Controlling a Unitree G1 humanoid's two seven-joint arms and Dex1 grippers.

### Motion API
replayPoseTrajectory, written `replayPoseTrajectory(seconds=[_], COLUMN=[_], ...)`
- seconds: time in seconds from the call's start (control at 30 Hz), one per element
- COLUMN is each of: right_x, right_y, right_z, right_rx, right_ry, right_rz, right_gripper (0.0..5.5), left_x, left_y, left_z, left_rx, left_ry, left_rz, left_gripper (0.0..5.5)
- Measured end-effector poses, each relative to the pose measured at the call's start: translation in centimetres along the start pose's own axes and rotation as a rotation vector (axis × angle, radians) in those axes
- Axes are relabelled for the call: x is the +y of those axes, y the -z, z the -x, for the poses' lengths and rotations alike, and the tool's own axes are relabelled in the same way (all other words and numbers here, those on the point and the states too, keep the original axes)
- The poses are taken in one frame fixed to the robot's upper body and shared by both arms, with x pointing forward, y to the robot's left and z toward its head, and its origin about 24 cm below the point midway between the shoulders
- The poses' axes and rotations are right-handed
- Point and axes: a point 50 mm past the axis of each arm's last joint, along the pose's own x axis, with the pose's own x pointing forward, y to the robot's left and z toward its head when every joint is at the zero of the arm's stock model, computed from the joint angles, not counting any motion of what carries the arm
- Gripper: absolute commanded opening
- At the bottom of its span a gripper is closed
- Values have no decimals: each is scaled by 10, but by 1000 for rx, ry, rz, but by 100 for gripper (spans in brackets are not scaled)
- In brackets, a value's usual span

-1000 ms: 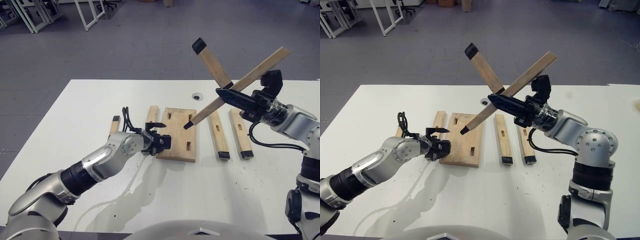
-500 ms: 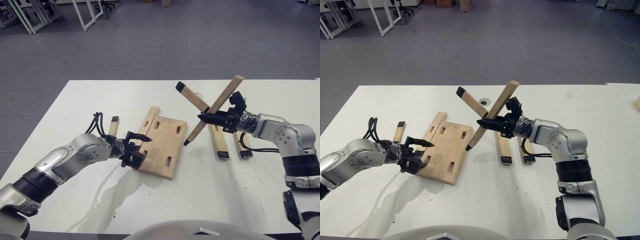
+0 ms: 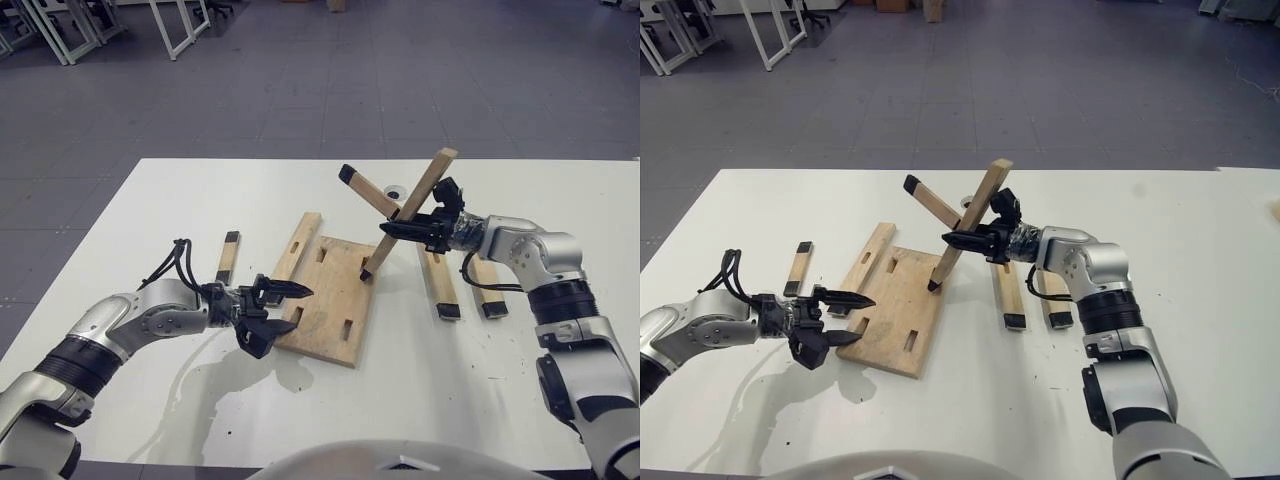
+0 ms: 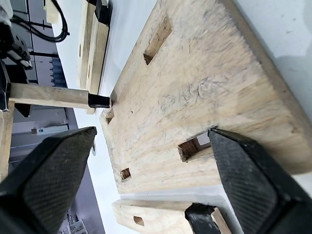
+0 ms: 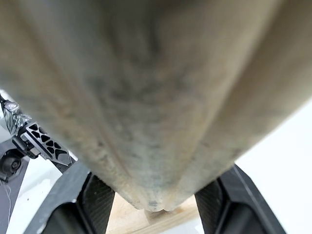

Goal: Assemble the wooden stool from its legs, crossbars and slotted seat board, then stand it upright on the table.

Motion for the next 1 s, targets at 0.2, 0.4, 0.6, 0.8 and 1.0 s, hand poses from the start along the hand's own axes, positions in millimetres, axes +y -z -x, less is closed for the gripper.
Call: replayPoseTrajectory(seconds=[0.2,0.4,0.6,0.8,1.0], right_x=[0,-9,-20,-8,2], right_y=[-1,-16,-21,-18,2], right_z=[-6,-14,-11,-19,-30], right_rx=[21,118,136,139,187], right_ry=[-47,-59,-20,-73,-129], right_rz=[42,243,329,381,389], right_gripper=[205,205,205,205,202], left_x=[-3,-4,-5,-6,-6], left_y=[3,6,6,6,6], left_z=[4,5,4,4,3], left_rx=[-28,-41,-44,-37,-33], left_ry=[-12,-14,-17,-19,-24], left_rz=[-27,-36,-34,-24,-21], left_gripper=[428,428,428,428,428])
